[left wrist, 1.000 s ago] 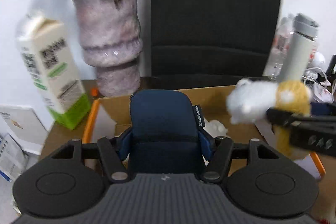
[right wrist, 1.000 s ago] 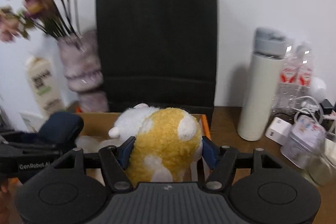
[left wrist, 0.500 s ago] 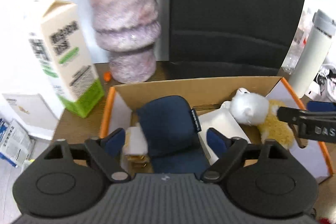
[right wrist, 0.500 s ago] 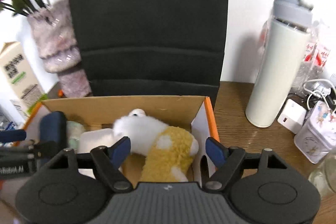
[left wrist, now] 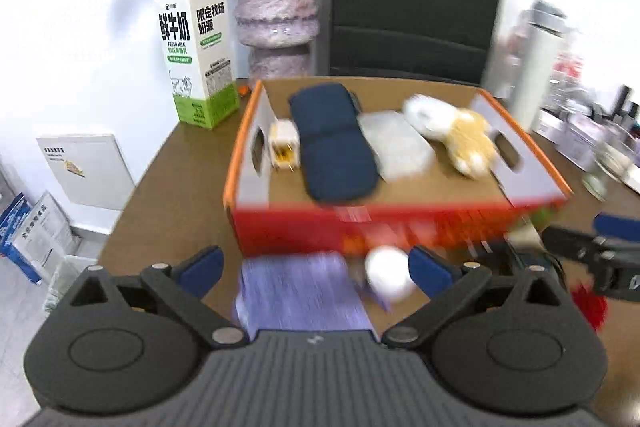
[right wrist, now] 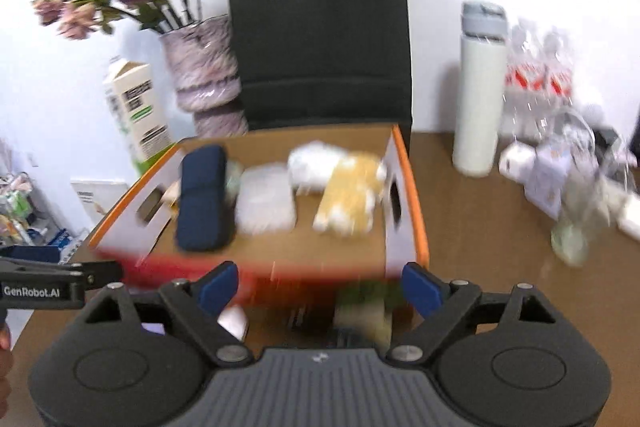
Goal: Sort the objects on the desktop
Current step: 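Grasp the white round lid with the right tool while the left tool grasps the purple pouch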
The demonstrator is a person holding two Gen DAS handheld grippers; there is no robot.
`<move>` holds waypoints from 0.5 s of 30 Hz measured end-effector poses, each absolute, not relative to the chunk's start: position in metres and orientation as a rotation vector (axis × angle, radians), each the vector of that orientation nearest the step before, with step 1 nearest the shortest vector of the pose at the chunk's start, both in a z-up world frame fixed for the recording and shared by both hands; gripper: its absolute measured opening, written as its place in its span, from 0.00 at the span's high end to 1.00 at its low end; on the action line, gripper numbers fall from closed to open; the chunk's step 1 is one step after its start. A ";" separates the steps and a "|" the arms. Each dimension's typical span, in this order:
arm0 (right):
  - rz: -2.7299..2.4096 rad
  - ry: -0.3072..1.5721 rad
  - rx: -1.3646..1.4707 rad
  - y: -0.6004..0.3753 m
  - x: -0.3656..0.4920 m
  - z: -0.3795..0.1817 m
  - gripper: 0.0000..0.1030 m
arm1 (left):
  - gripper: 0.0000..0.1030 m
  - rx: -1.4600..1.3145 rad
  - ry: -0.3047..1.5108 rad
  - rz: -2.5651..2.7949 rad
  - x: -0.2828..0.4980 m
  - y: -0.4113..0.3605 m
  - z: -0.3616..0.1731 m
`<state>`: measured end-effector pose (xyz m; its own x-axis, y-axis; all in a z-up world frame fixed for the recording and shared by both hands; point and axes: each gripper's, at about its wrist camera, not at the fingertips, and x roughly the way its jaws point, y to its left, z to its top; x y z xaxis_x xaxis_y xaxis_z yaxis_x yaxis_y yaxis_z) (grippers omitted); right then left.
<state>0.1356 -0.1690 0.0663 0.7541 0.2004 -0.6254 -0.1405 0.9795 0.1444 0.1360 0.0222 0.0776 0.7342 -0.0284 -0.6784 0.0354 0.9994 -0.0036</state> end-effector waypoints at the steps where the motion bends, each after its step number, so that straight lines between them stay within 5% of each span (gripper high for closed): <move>1: 0.188 0.693 0.098 -0.173 0.121 0.059 0.14 | 0.00 0.018 0.721 -0.041 0.118 0.021 0.073; 15: 0.131 0.703 0.153 -0.181 -0.043 -0.001 0.14 | 0.00 0.130 0.667 -0.033 -0.043 -0.005 0.005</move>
